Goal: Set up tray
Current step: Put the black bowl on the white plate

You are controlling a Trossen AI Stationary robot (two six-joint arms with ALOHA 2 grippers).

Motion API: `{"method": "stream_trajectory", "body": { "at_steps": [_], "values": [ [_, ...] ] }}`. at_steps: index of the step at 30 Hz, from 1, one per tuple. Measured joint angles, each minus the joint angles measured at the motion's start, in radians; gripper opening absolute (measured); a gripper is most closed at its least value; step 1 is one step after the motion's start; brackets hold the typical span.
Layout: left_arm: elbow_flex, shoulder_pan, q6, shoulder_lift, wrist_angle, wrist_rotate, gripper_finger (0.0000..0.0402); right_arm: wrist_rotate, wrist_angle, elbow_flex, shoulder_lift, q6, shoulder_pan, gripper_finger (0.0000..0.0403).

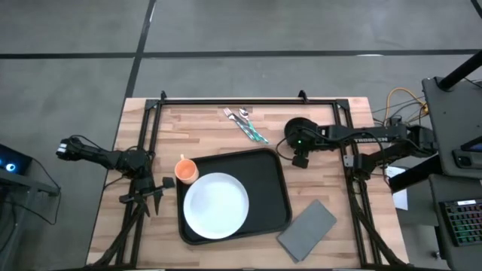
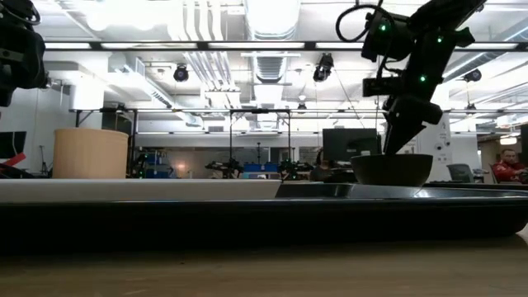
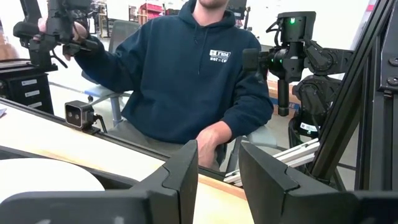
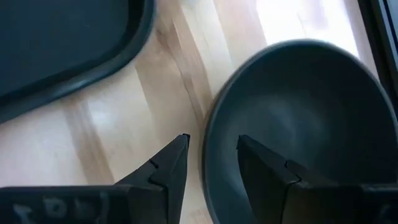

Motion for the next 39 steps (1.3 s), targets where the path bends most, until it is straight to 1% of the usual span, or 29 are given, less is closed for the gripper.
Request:
{"method": "stream_trajectory", "body": {
  "at_steps": [6,10,15,21,27,33,39],
  "values": [
    [0.000,0.000,0.000,0.000,0.000,0.000,0.0098,-0.029,0.018,-0.026,0.003,-0.004,-0.036,0.0135],
    [0.000,0.000,0.000,0.000,0.000,0.000,0.0098,-0.037,0.031,-0.031,0.023,-0.005,-0.049,0.0132],
    [0.000,0.000,0.000,0.000,0.000,0.000,0.0098,-0.062,0.032,-0.025,0.090,-0.040,-0.052,0.0128],
    [0.000,0.000,0.000,0.000,0.000,0.000,0.0098,-0.063,0.034,0.004,0.182,-0.088,-0.053,0.0127],
    [0.000,0.000,0.000,0.000,0.000,0.000,0.0098,-0.063,0.029,0.046,0.221,-0.081,-0.054,0.0126],
    [0.000,0.000,0.000,0.000,0.000,0.000,0.0098,-0.055,0.028,0.053,0.210,-0.061,-0.054,0.0105],
    [0.000,0.000,0.000,0.000,0.000,0.000,0.0098,-0.055,0.027,0.053,0.210,-0.064,-0.055,0.0066]
  ]
}}
